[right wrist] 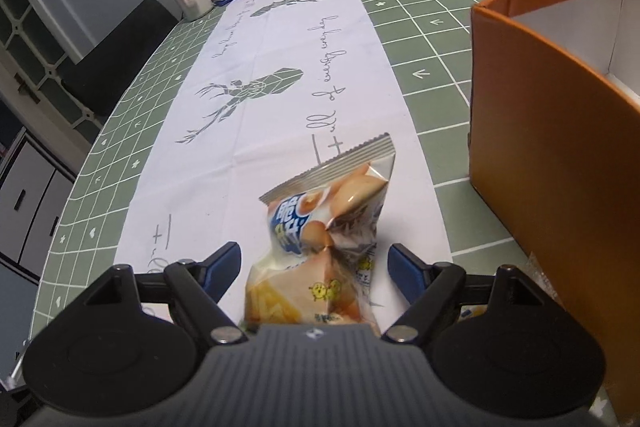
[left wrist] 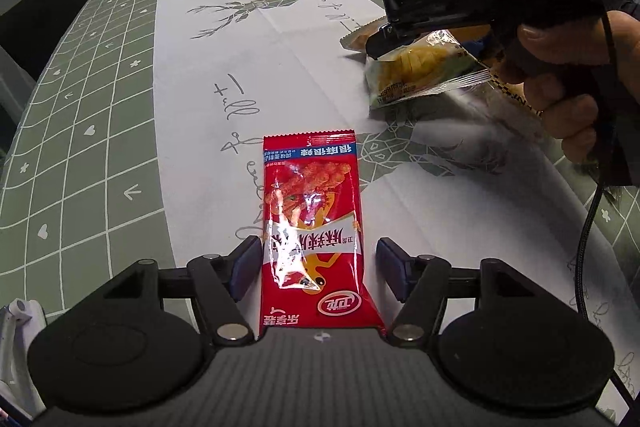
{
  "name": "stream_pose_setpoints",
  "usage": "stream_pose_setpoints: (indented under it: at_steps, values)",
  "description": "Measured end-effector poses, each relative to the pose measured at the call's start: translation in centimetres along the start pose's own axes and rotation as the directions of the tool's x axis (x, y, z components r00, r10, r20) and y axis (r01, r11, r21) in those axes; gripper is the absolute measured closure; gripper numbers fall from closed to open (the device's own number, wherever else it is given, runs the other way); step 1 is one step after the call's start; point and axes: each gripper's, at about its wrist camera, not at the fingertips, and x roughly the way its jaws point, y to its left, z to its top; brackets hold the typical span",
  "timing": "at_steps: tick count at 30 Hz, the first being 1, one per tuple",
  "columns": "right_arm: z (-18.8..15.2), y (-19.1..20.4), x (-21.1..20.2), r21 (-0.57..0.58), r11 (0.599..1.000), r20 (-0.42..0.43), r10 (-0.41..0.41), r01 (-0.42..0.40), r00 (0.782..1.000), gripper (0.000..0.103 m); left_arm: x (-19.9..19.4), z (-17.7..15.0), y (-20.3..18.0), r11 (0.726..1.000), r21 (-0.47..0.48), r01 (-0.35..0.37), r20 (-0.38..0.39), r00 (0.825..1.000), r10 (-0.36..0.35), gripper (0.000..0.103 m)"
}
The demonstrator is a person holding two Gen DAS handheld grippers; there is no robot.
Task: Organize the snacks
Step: 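Grasp the red spicy snack packet with the left tool while the right tool grasps the blue-labelled cookie bag, then carry the red packet and cookie bag over the orange box with both tools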
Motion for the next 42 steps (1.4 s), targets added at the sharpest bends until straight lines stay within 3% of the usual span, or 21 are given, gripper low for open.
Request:
stream_pose_setpoints:
  at_steps: [1, 2, 4, 11, 25, 42]
  values:
    - [-0.1, 0.1, 0.0, -0.015, 1.0, 0.01, -0.001, 0.001, 1.0, 0.025, 0.0, -0.1, 0.0, 1.0, -0.002, 0.0, 0.004, 1.0, 0.0, 0.031]
    - [-0.1, 0.2, 0.0, -0.035, 0.999, 0.014, -0.005, 0.005, 1.0, 0.032, -0.1, -0.2, 0.0, 1.0, -0.006, -0.003, 0.009, 1.0, 0.003, 0.032]
    - [-0.1, 0.3, 0.0, -0.061, 0.998, 0.016, -0.001, 0.001, 1.0, 0.047, -0.3, -0.4, -0.1, 1.0, -0.015, -0.01, 0.023, 1.0, 0.011, 0.044]
    - [-0.9, 0.1, -0.7, -0.118, 0.992, 0.018, 0.044, -0.041, 0.999, 0.055, -1.1, -1.3, 0.2, 0.997, -0.074, 0.015, 0.073, 0.997, -0.01, 0.052]
    - [-1.7, 0.3, -3.0, -0.186, 0.979, 0.032, 0.089, -0.082, 0.995, 0.061, -2.6, -1.2, 0.4, 0.992, -0.122, 0.022, 0.112, 0.994, -0.008, 0.058]
    - [-0.9, 0.0, -6.6, -0.224, 0.969, 0.062, 0.117, -0.101, 0.991, 0.061, -4.3, 0.8, -0.8, 0.997, -0.083, 0.004, 0.134, 0.991, 0.007, 0.058]
